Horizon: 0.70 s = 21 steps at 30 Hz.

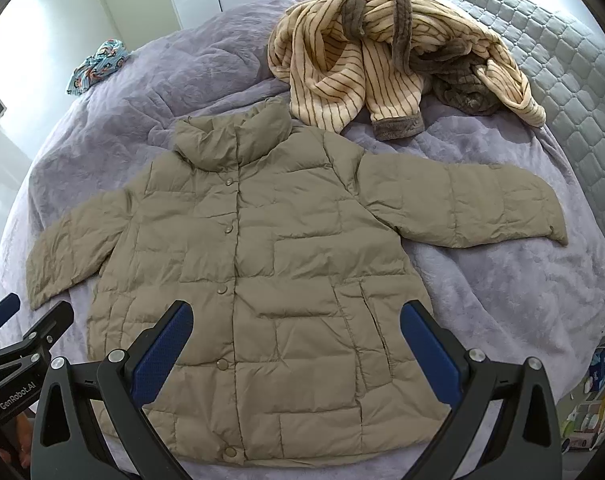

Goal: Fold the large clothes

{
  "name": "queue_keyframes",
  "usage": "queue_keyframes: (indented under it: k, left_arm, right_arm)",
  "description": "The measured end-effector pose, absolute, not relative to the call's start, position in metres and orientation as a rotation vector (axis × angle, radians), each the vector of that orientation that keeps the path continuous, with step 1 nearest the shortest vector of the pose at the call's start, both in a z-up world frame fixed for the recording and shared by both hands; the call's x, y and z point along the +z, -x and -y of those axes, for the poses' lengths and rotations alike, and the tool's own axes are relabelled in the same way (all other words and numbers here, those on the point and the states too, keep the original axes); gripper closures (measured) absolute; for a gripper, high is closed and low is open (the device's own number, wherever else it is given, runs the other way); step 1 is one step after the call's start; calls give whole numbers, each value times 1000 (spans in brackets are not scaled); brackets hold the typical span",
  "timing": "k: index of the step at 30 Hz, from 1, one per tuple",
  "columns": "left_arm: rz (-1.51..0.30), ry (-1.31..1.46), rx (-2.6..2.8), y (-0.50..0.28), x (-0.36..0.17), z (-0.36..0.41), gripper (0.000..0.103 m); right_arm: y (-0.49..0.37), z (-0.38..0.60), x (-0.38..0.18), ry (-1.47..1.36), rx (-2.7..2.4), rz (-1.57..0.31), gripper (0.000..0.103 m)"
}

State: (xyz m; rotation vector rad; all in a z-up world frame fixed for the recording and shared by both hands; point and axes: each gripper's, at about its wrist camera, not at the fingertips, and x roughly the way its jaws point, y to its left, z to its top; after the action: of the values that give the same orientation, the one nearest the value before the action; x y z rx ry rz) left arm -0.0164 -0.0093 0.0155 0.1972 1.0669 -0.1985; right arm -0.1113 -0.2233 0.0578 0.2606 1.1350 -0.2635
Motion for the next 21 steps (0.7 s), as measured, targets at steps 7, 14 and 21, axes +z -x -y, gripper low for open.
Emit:
queue_keyframes:
  k: [7,14,21]
  left_arm:
    - [-1063,-199,-198,17,17,11,0]
    - [-1063,-198,-198,17,18,14,0]
    - [-1062,-193,-192,17,17,12,0]
  right_arm:
    - [109,223,62,-252,-255,-1133,0]
    - [110,222,62,-249,-256,-1132,0]
    - [110,222,63,-252,-255,-1131,0]
